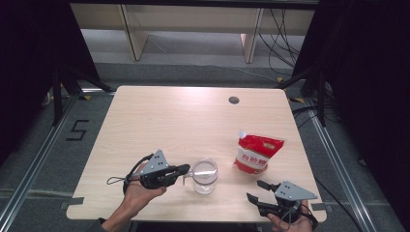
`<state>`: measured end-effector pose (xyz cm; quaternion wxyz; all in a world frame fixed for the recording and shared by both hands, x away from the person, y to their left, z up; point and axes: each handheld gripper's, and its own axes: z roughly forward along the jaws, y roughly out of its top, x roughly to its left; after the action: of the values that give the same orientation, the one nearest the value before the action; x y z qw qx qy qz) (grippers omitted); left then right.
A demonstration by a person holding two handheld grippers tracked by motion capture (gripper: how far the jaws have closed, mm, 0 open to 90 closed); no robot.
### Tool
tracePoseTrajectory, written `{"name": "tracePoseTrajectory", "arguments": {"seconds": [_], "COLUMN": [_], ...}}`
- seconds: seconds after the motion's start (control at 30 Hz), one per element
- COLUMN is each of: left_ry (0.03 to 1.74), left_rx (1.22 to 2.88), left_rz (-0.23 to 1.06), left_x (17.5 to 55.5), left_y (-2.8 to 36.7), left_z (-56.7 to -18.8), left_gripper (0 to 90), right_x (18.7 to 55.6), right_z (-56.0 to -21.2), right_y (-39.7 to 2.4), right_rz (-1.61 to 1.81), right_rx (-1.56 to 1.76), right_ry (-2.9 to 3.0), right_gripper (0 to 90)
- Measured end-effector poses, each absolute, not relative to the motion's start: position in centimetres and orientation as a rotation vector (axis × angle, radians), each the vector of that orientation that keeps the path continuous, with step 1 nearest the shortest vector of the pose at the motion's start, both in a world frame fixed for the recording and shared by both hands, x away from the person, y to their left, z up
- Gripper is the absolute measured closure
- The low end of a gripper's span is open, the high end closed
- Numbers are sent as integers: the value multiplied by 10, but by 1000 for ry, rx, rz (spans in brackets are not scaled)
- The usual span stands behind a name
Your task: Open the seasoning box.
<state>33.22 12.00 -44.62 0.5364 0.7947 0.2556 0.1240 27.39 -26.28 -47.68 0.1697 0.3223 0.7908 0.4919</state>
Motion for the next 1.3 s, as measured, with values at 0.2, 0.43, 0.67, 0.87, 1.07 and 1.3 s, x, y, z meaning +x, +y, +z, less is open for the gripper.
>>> {"name": "tracePoseTrajectory", "arguments": {"seconds": [0.2,0.43,0.67,0.87,1.07,1.3], "left_ry": [598,615,597,578,597,577], "left_rx": [1906,1893,1889,1890,1879,1885], "left_rz": [300,301,307,311,300,318], "left_x": [331,332,332,333,332,332], "left_y": [118,122,122,124,123,124], "left_z": [-448,-449,-450,-451,-451,-452], "left_gripper": [876,873,867,867,867,868], "right_x": [276,277,279,281,283,283], "right_z": [-475,-475,-474,-474,-474,-473], "right_y": [-254,-253,-249,-243,-240,-237], "right_rz": [1401,1376,1389,1406,1410,1433], "right_rx": [890,864,838,852,842,865], "right_ry": [2241,2237,2243,2263,2271,2270], "right_gripper": [418,418,447,450,456,497]}}
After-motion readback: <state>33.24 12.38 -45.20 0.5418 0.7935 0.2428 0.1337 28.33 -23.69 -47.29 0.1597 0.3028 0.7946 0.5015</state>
